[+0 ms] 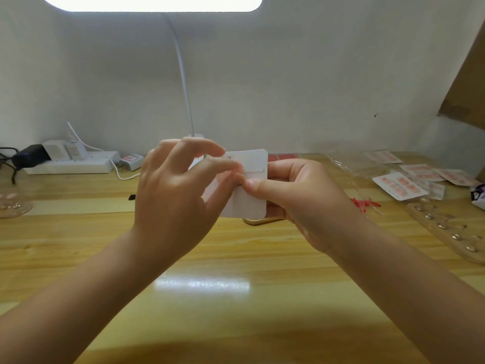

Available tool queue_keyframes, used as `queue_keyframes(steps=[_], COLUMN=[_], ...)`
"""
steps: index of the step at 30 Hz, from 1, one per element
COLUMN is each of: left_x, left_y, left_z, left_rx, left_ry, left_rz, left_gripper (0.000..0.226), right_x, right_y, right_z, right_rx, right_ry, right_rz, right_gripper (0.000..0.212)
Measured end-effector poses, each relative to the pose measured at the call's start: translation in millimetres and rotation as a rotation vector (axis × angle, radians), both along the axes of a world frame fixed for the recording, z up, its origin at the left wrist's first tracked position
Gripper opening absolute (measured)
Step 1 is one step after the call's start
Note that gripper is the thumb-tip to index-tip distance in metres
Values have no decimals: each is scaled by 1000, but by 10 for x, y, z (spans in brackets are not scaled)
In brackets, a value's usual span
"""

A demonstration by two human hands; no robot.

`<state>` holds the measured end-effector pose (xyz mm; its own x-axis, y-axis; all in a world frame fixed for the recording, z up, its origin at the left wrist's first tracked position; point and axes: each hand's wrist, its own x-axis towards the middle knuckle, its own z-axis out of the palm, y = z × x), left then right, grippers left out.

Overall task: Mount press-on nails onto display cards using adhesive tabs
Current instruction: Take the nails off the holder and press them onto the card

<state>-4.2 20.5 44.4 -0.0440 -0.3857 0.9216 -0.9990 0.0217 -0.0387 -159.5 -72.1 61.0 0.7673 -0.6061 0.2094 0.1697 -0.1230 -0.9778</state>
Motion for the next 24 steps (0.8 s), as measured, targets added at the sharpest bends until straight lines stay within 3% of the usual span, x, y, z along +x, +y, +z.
queue_keyframes(steps=[9,15,20,24], left_x=[6,26,-37,-65], left_y=[-2,10,-3,-12], left_z=[-15,-19,9,39], left_rx=[-69,-7,68,252], left_ry=[-98,-177,203,876], left_rz=[14,61,-99,-310], left_gripper=[14,20,40,56], right_x=[7,9,23,25], right_y=[-8,-50,-119,-151], right_z=[-11,-25,-37,-39], right_rx=[-11,3,31,90], right_ry=[-16,-15,20,6], right_rz=[12,-16,-92,-80], right_gripper=[12,14,16,16])
